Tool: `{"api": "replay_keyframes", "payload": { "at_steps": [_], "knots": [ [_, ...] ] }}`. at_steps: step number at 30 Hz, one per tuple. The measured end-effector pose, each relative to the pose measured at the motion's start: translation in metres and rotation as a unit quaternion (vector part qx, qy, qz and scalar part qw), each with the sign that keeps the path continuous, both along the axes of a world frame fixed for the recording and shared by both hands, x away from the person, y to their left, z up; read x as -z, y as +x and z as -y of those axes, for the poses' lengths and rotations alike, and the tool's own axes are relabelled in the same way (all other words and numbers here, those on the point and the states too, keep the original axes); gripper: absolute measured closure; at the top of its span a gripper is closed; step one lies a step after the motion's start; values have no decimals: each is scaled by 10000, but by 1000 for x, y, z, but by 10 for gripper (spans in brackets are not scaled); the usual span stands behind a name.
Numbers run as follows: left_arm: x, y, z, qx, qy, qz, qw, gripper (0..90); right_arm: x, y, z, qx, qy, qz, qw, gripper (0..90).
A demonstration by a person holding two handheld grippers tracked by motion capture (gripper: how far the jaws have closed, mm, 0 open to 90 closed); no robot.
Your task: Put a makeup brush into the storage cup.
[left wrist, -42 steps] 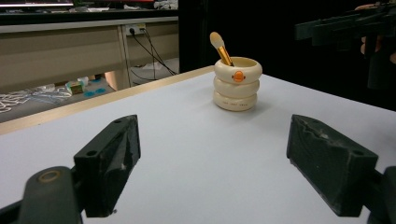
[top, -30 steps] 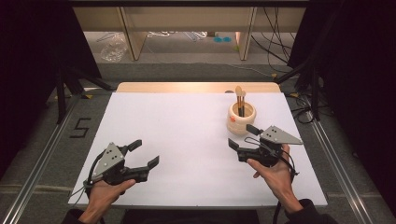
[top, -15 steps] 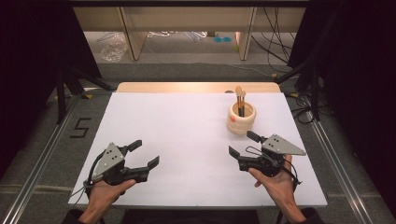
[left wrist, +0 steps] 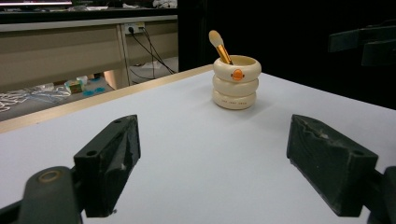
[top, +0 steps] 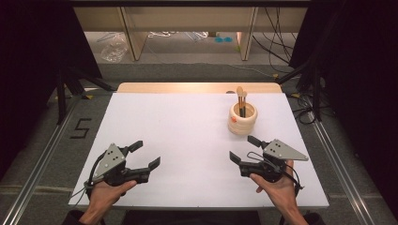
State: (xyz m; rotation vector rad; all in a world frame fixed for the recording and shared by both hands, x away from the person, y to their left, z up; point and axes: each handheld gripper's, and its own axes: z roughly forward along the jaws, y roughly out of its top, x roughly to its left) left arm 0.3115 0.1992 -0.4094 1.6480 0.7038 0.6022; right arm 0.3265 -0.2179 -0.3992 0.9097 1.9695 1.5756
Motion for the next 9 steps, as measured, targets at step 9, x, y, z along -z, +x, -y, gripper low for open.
{"api": "replay_keyframes", "payload": {
  "at_steps": [9],
  "knots": [
    [0, 0, 0, -3, -14, 5, 10000, 175, 1, 1, 0, -59, 49, 27, 10000, 162]
  ]
}}
